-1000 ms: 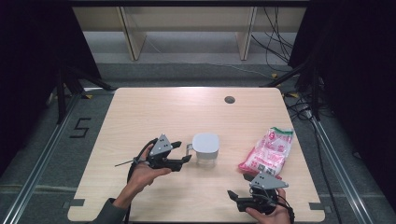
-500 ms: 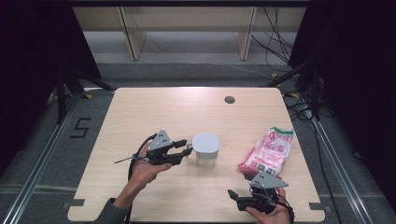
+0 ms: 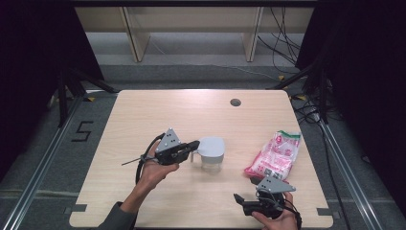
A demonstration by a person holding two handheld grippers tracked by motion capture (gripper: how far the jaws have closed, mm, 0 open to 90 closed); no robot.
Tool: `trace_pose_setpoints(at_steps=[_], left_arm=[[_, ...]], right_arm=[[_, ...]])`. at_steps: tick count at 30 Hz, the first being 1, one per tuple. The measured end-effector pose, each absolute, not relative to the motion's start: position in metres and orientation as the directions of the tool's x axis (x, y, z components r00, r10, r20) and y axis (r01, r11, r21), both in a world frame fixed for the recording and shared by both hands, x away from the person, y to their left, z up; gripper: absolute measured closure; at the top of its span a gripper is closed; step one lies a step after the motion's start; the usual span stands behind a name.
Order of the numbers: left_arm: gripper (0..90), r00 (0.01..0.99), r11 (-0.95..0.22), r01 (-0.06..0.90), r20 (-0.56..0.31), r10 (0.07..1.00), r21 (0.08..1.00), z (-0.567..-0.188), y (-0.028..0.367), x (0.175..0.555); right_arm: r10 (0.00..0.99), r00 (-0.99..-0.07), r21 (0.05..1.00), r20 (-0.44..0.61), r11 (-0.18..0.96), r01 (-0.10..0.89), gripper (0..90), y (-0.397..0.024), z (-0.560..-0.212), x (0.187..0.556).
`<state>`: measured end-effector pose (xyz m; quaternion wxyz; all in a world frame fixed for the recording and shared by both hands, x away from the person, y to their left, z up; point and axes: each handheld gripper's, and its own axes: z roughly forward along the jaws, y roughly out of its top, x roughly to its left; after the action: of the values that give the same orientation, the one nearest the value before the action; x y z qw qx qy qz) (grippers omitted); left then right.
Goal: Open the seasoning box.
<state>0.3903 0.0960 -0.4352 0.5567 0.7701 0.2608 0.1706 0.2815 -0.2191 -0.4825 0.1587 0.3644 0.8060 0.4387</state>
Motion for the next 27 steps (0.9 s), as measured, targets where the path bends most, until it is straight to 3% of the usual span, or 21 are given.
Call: trace_pose_setpoints(at_steps=[19,23,24,27], left_arm=[[89.2,0.792,-0.239,0.246,-0.052,0.608,0.939,-0.445,0.094,0.4],[89.2,0.791,-0.237,0.244,-0.052,0.609,0.94,-0.445,0.094,0.4],[89.2,0.792,-0.238,0.244,-0.051,0.609,0.94,-0.445,0.095,0.401],[89.2,0.8,-0.242,0.23,-0.042,0.599,0.943,-0.446,0.095,0.402]], right_arm=[[0.746,-0.662,0.826,0.071,0.328,0.458,18.8,-0.217,-0.482,0.283],[0.745,-0.667,0.84,0.033,0.341,0.422,15.3,-0.217,-0.482,0.289],[0.754,-0.652,0.835,0.078,0.308,0.457,15.3,-0.214,-0.481,0.288],[0.73,-0.683,0.856,0.027,0.336,0.392,16.2,-0.214,-0.479,0.296]])
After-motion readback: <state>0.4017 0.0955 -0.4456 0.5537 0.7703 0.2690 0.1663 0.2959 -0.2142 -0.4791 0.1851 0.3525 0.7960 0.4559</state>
